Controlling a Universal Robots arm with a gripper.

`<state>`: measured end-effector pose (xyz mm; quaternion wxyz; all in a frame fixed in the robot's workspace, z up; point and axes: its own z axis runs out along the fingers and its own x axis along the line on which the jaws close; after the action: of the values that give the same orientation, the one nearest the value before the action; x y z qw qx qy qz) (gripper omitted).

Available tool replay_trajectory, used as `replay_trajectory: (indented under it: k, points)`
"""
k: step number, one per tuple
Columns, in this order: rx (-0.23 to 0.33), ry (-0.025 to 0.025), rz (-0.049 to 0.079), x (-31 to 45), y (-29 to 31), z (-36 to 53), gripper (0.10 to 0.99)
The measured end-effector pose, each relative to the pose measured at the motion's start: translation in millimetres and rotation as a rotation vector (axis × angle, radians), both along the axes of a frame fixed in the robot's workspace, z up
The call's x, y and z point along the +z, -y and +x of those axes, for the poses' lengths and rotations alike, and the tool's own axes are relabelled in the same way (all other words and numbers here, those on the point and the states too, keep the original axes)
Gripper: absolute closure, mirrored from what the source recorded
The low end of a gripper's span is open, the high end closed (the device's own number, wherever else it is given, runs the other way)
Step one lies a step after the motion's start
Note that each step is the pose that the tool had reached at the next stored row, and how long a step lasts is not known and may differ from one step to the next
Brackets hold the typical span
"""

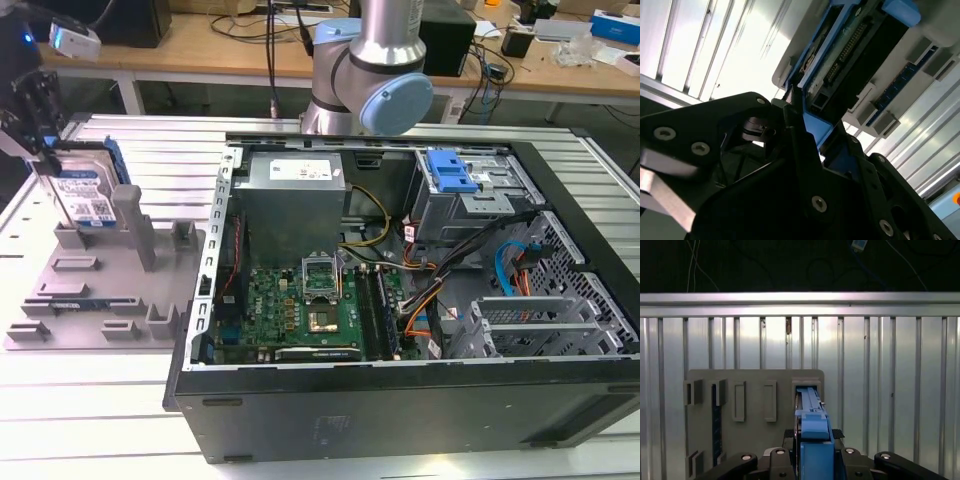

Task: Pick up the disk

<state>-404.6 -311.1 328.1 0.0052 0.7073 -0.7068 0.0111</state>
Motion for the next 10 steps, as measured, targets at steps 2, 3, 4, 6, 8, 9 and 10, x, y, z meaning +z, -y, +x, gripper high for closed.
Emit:
replay_trajectory:
  k: [2,3,4,6,8,9,10]
  points:
    - [0.000,0.0002,0.000,8.7,0.0,0.0,0.722]
    - [0.000,0.0001,0.000,12.9,0.0,0.0,0.722]
    - [0.000,0.0001,-0.001,18.9,0.0,0.0,0.722]
    - [0.000,0.0001,-0.001,33.4,0.0,0.0,0.722]
    - [0.000,0.0001,-0.001,48.0,0.0,0.0,0.722]
    - [0.000,0.0000,-0.001,52.4,0.0,0.0,0.722]
    - [0.000,0.0002,-0.001,57.2,0.0,0.0,0.722]
